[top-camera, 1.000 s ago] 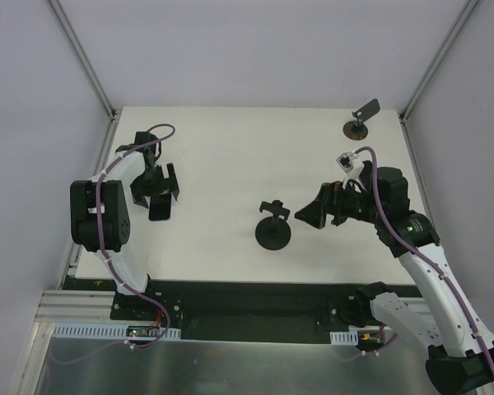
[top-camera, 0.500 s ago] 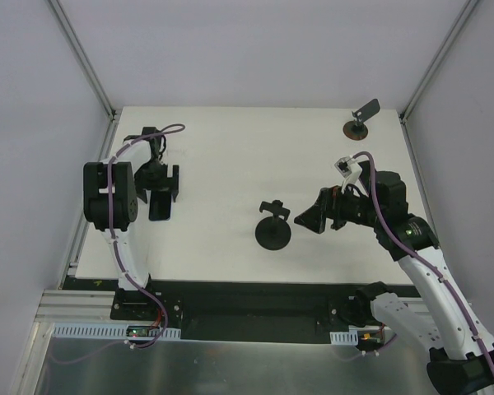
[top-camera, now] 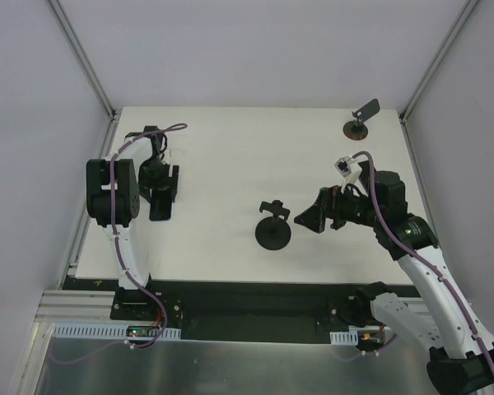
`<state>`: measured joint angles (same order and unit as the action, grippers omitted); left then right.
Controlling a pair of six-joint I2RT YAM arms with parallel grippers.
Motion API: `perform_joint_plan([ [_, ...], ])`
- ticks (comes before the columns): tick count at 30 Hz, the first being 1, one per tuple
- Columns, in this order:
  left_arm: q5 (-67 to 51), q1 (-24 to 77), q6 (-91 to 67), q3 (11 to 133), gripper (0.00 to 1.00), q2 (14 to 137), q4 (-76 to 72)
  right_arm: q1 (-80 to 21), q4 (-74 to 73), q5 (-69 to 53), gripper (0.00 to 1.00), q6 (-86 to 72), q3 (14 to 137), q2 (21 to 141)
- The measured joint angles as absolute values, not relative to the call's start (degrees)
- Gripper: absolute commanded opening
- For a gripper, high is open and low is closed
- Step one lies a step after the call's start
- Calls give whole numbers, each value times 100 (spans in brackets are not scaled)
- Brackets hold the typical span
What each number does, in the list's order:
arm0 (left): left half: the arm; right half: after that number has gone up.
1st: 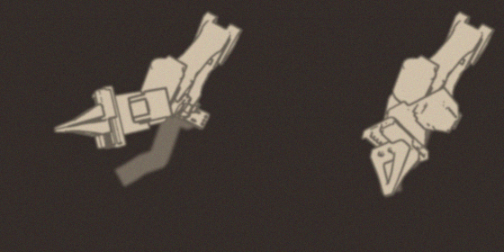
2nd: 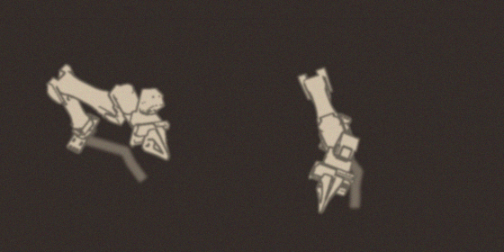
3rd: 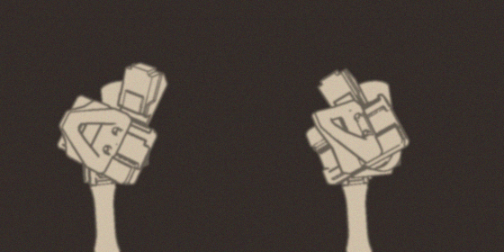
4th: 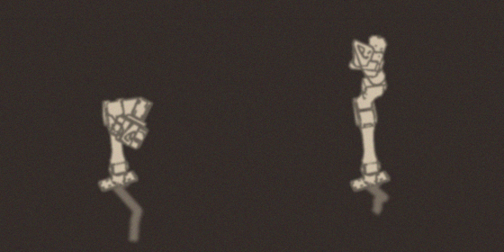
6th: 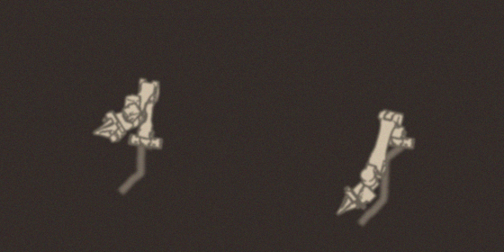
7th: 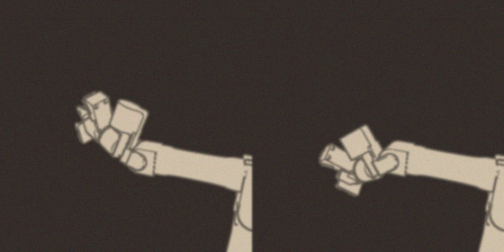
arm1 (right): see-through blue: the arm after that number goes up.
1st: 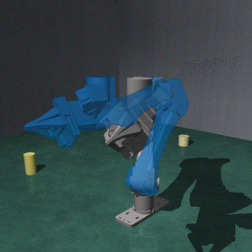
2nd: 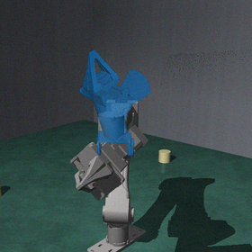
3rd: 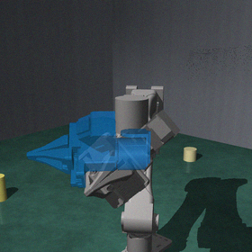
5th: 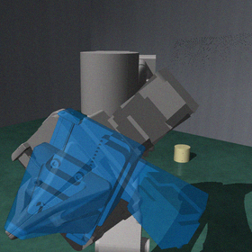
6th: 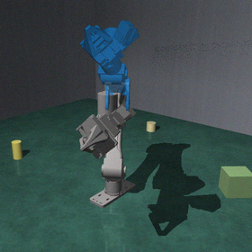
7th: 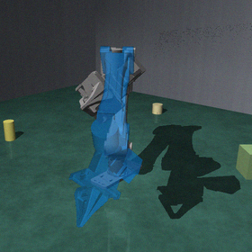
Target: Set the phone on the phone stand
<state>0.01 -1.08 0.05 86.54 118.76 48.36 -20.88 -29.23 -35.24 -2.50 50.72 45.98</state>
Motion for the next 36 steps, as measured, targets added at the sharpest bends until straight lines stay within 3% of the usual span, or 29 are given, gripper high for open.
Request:
perform_joint_plan([
  [5, 23, -82, -56, 8643, 38, 11880, 4851, -2093, -2923, -3457, 96, -270, 5072, 4598],
  [6, 23, -67, -58, 8624, 28, 11867, 4838, -2093, -2926, -3413, 96, -283, 5072, 4598],
  [9, 30, -34, -97, 8527, 19, 11786, 4742, -2095, -2963, -3245, 96, -303, 5072, 4600],
  [11, 27, -5, -104, 8444, 0, 11716, 4668, -2095, -3063, -3061, 96, -318, 5072, 4604],
  [21, -16, 189, -593, 7544, 0, 10790, 4431, -2086, -3299, -2379, 96, -880, 5072, 4515],
  [29, -526, 189, -1295, 6630, 0, 8265, 4029, -2139, -3282, -2226, 99, -777, 5094, 4344],
  [33, -1225, 193, -1909, 6285, 0, 7061, 3719, -2847, -3330, -1721, 99, -639, 5422, 4471],
  [36, -1667, 357, -2519, 6090, 0, 6274, 3498, -3929, -3221, -1258, 96, -593, 5824, 4678],
])
